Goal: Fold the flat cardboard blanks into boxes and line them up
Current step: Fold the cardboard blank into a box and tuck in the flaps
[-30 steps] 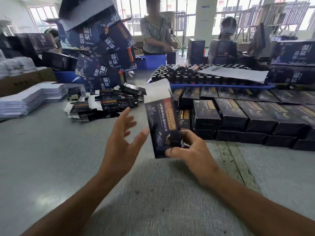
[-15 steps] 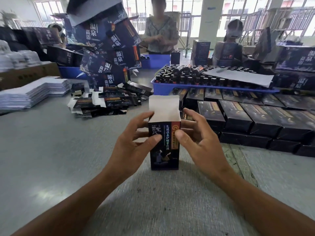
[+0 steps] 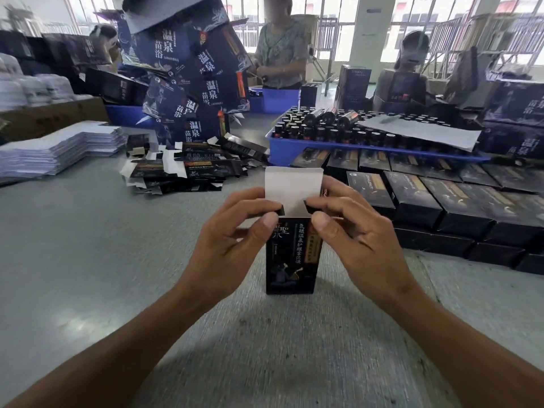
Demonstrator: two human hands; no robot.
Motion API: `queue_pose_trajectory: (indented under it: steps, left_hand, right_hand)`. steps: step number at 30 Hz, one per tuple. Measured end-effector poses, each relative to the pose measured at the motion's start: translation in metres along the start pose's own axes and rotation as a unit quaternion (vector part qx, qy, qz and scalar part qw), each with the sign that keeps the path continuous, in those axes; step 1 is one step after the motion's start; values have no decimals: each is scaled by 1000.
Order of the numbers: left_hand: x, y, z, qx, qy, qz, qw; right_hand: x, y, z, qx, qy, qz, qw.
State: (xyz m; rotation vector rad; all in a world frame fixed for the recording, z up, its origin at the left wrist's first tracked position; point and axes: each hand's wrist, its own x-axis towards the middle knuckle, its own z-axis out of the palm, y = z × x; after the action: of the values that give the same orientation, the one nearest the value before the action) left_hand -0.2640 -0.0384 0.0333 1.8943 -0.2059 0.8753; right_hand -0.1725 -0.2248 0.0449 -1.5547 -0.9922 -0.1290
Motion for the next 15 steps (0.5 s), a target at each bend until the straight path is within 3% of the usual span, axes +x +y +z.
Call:
queue_pose_trajectory:
  steps: [15]
  left_hand:
    - [0,7,4,29,20,27,999]
  right_hand:
    - [1,-12,1,48,32,-22,998]
